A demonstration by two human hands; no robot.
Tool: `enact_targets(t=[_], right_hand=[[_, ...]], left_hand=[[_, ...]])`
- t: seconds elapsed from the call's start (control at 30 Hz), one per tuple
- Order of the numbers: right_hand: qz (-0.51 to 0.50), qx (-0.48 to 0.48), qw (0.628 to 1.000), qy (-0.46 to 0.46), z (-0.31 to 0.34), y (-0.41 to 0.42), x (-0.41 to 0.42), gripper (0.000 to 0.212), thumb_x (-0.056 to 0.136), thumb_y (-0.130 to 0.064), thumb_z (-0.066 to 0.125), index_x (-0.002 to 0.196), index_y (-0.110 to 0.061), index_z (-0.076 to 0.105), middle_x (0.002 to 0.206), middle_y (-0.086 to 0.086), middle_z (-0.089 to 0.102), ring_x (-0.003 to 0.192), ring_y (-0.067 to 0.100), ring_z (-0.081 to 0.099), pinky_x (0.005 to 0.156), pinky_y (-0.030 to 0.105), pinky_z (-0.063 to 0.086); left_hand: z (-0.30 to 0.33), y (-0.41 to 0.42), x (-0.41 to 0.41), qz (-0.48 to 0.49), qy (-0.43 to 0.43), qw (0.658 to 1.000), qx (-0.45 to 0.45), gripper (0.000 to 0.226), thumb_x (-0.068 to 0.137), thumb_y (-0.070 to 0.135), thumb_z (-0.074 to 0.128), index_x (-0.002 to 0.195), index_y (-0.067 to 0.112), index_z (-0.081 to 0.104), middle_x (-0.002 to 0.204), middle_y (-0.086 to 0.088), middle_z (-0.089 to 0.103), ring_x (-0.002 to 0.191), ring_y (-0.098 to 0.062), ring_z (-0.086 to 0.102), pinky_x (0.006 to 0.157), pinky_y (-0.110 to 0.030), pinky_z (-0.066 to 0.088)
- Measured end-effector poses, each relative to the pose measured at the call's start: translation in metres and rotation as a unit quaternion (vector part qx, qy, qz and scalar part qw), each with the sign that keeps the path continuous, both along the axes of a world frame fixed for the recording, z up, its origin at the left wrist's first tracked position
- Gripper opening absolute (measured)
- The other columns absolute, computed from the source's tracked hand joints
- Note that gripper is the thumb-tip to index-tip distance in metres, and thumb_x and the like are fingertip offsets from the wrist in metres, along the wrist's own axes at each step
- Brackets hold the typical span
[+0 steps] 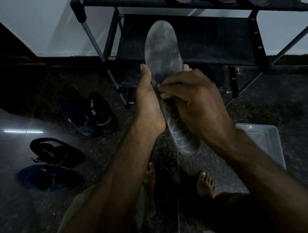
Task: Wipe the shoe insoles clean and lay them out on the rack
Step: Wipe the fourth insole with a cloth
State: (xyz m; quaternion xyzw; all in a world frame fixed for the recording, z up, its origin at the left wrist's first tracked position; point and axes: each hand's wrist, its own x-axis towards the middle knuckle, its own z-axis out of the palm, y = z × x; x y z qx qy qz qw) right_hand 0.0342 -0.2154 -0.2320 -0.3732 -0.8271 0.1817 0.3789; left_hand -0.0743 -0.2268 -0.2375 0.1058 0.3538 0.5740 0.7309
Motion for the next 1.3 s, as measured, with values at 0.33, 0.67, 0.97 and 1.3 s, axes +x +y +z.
enact_targets(t=[0.33,0.67,0.97,1.3], right_hand=[[-0.007,0.029,0.999,0.026,0.007,-0.008,-0.010,0.019,0.081,0.003,0.058,0.091,0.003,0.074,0.091,0.020,0.071,0.086,0.035,0.067,0.082,0.032,0.049],[-0.084,-0.012,0.996,-0.018,0.000,0.009,0.013,0.018,0.089,-0.004,0.062,0.100,-0.012,0.074,0.102,0.001,0.072,0.093,0.020,0.064,0.084,0.025,0.047],[0.051,-0.001,0.998,-0.042,0.011,0.009,0.017,0.013,0.083,-0.005,0.066,0.089,-0.009,0.076,0.094,0.002,0.074,0.084,0.019,0.064,0.076,0.035,0.052],[0.079,-0.017,0.996,-0.024,0.012,-0.003,0.006,0.014,0.082,-0.001,0.066,0.091,-0.007,0.076,0.093,0.004,0.073,0.086,0.014,0.065,0.082,0.024,0.050]], left_hand=[[-0.005,-0.001,-0.001,-0.005,0.034,0.999,0.013,0.084,0.097,0.066,0.026,0.134,-0.006,0.050,0.136,-0.022,0.056,0.128,-0.029,0.054,0.114,-0.040,0.036],[-0.001,-0.003,0.009,-0.007,0.065,0.998,-0.005,0.066,0.100,0.058,0.025,0.111,0.006,0.063,0.099,-0.014,0.073,0.093,-0.024,0.071,0.080,-0.036,0.058],[-0.002,0.000,-0.001,0.006,0.027,1.000,-0.010,0.073,0.099,0.061,0.027,0.117,0.000,0.063,0.114,-0.019,0.069,0.106,-0.027,0.067,0.096,-0.040,0.053],[0.004,-0.001,-0.002,0.000,-0.001,1.000,-0.003,0.083,0.097,0.066,0.026,0.132,-0.005,0.052,0.132,-0.021,0.059,0.124,-0.029,0.058,0.102,-0.036,0.049]])
